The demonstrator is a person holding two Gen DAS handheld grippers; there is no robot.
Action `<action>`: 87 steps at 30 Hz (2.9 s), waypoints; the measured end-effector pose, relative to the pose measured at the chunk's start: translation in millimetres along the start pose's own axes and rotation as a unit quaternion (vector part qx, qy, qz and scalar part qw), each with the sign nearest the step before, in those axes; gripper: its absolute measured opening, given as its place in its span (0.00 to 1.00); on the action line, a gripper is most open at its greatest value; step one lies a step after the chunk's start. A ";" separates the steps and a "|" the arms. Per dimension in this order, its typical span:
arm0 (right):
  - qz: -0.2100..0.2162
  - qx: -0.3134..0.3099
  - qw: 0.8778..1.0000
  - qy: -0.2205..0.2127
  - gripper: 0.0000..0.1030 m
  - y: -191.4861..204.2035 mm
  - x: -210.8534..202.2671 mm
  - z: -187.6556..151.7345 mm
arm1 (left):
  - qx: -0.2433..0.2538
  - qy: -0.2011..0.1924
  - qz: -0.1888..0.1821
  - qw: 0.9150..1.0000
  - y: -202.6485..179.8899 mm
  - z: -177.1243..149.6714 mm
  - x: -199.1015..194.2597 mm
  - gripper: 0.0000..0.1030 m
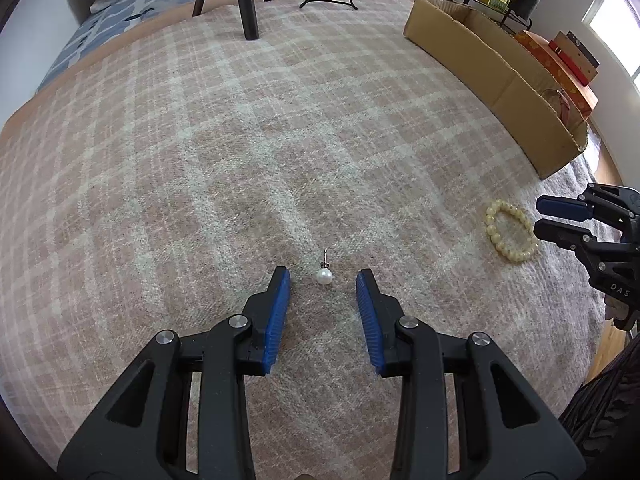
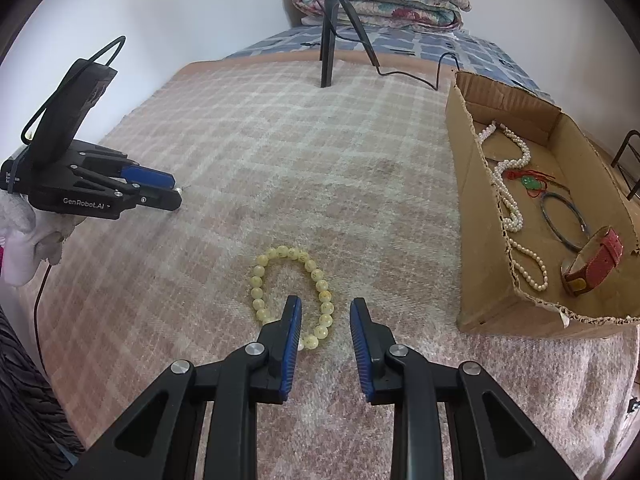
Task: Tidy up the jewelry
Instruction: 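Grasp the pearl stud with the left tool while the right tool grasps the pale bead bracelet, then carry the stud into the box with the left tool while the right tool carries the bracelet, releasing both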
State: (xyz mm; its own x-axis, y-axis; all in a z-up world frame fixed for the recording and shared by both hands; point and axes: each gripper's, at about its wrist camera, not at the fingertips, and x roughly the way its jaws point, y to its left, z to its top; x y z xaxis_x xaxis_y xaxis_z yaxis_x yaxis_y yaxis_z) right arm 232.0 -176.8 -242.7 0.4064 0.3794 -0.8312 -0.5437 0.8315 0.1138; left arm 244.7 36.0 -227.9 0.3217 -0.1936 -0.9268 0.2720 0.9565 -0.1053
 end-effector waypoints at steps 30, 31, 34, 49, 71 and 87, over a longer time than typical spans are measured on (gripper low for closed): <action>-0.035 -0.035 0.999 0.014 0.05 13.9 11.8 5.0 | 0.023 -0.009 0.017 1.000 -8.6 -1.4 0.8 0.06; -0.035 -0.037 0.999 0.011 0.05 15.0 9.6 6.0 | 0.021 -0.011 0.017 1.000 -8.2 -1.7 -1.3 0.06; -0.036 -0.040 0.999 -0.003 0.05 18.5 -0.3 9.3 | 0.017 -0.018 0.013 1.000 -7.6 -1.6 -9.7 0.06; -0.062 -0.069 0.994 -0.060 0.05 33.1 -45.9 15.2 | 0.008 -0.065 -0.002 0.998 -21.4 5.5 -56.2 0.06; -0.106 -0.014 0.983 -0.149 0.05 -21.1 -122.0 32.3 | 0.034 -0.112 -0.049 0.992 -87.5 47.7 -76.4 0.06; -0.130 0.031 0.973 -0.189 0.05 -75.1 -141.7 62.7 | 0.041 -0.142 -0.116 0.982 -161.0 87.7 -80.1 0.06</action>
State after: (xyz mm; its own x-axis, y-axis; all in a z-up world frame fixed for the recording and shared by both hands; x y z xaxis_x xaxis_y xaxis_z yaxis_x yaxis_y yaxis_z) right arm 261.4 -267.6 -99.3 0.7717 0.2651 -0.5780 -0.3462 0.9376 -0.0322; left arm 254.7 -121.6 -105.1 0.4799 -0.4687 -0.7417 0.4365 0.8608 -0.2615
